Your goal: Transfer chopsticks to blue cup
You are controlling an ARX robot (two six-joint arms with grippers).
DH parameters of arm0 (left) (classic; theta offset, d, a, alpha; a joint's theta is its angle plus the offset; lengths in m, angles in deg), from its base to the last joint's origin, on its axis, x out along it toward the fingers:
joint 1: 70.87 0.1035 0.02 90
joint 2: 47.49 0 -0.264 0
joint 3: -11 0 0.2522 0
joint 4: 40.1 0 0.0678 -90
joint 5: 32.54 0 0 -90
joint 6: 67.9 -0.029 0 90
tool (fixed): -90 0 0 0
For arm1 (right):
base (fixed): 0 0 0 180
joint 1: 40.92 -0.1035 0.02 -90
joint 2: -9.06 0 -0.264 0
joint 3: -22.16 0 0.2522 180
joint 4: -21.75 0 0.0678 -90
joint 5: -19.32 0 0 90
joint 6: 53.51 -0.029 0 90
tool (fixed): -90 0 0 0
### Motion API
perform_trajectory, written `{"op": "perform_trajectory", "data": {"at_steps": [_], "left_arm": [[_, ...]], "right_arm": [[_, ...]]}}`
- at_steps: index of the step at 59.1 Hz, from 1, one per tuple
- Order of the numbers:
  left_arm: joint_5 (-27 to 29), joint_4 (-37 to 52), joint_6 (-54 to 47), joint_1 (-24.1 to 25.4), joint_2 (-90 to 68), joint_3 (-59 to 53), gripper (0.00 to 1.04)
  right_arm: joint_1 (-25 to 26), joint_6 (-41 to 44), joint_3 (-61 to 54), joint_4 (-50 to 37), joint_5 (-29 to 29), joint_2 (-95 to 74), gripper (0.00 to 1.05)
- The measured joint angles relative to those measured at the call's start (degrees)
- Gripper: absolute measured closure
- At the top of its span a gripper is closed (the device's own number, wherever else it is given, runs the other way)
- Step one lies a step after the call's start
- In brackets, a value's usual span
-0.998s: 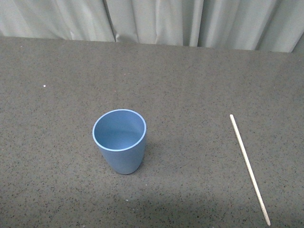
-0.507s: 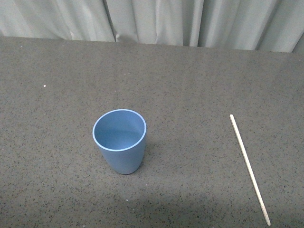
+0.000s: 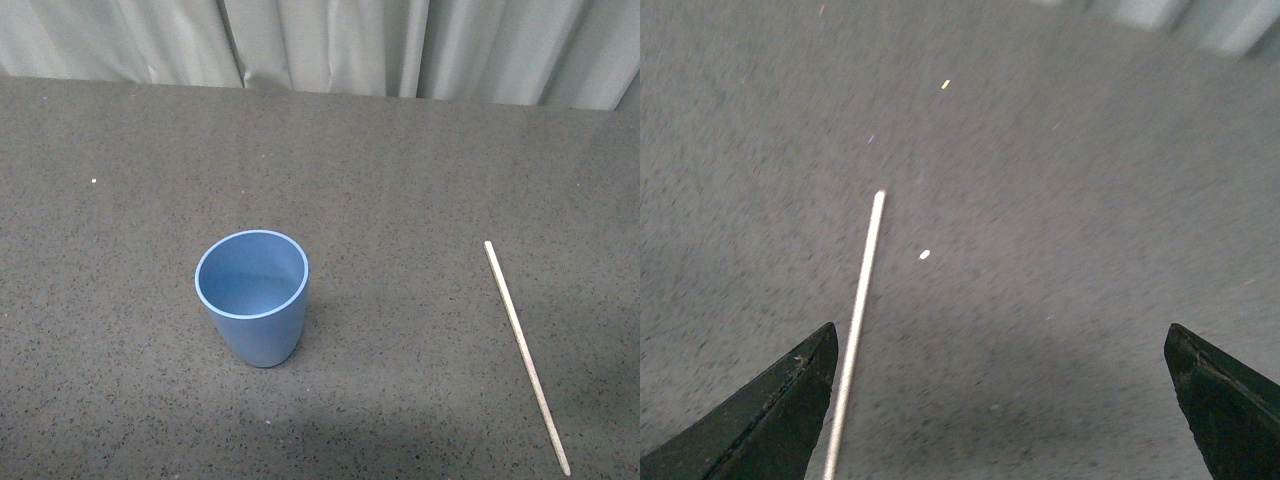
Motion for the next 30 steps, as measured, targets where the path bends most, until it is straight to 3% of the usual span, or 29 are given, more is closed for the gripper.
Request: {"op": "perform_trajectory", "data": {"at_steps": [11, 30], "left_arm": [[-0.02, 0.0, 0.0, 0.0, 0.0, 0.0, 0.07], [-0.02, 0.0, 0.0, 0.0, 0.0, 0.0, 0.07]], "right_arm": [[-2.08, -5.57, 7.91, 2.21, -3.41, -15.8, 0.09], [-4.94, -8.85, 20.74, 6.27, -2.89, -38.4, 0.09]]}}
